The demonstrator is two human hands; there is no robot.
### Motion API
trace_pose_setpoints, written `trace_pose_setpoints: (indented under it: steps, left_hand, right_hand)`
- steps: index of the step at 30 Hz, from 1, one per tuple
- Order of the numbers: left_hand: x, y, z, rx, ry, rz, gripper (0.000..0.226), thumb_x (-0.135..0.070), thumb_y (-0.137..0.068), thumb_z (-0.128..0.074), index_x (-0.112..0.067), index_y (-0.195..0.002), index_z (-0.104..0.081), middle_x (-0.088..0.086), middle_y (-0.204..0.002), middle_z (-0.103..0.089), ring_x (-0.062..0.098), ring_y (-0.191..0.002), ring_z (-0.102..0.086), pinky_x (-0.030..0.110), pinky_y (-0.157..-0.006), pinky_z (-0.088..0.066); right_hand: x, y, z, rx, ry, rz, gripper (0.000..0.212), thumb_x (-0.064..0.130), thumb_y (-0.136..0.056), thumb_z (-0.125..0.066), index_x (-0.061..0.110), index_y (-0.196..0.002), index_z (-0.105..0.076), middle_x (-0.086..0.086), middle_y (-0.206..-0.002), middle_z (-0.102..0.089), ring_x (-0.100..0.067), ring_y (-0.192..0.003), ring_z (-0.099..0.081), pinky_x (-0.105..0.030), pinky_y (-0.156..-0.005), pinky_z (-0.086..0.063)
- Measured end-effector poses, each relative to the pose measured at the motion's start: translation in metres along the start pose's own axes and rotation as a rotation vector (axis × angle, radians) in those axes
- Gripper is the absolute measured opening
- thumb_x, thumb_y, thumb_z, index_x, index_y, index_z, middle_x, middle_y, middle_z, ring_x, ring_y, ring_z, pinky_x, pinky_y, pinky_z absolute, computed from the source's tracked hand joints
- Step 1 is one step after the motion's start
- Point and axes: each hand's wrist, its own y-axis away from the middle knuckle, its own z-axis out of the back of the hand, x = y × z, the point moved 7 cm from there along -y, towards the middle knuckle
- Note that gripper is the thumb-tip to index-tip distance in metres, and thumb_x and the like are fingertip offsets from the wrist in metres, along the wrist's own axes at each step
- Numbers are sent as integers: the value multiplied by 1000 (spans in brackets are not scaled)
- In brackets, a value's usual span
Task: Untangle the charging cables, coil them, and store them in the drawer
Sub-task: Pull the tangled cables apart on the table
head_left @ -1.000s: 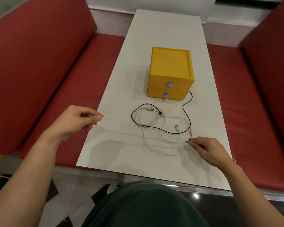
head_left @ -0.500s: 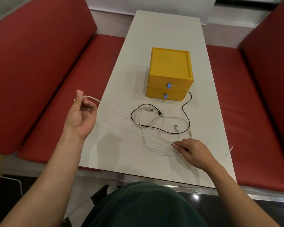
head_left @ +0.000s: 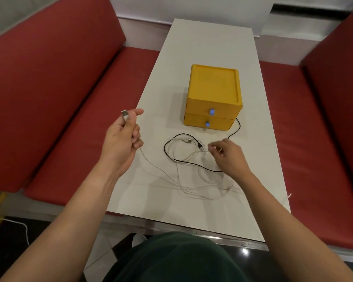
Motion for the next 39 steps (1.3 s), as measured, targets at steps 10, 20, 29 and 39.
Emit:
trace_pose_setpoints:
  steps: [10,20,29,39]
  left_hand:
    - [1,3,-3,52,-2,-1,25,-27,-108,-50,-21,-123,-70,-6,-71,-41,7,-60,-32,23,-57,-29]
    - [12,-11,3,13,-76,13,27,-27,-110,-47,-21,-128,-66,-7,-70,-48,6,-59,-34,23,-55,-31]
    - [12,-21,3,39,-96,16,27,-27,-110,-46,-21,-126,-67,-8,-69,-48,7,-58,-34,23,-54,-32]
    - [5,-25,11,55,-39,7,29,-21,-111,-44,-21,-129,-65,-4,-74,-59,9,-62,-35,26,-59,-30]
  right_hand:
    - [-17,-70,-50,231,217,-252,18,23,-91,-68,9,-102,-70,-13,-111,-68,-32,-97,-64,-37,-78,-54]
    - [-20,-51,-40,42,-48,-256,16,4,-84,-62,14,-97,-66,-5,-92,-70,-27,-86,-64,-37,-73,-54]
    - [-17,-61,-52,121,200,-161,24,22,-96,-62,15,-114,-76,-9,-117,-53,-29,-104,-59,-41,-84,-56]
    - [20,-68,-25,100,202,-81,11,18,-93,-62,16,-101,-69,-7,-102,-70,-30,-93,-66,-36,-74,-54]
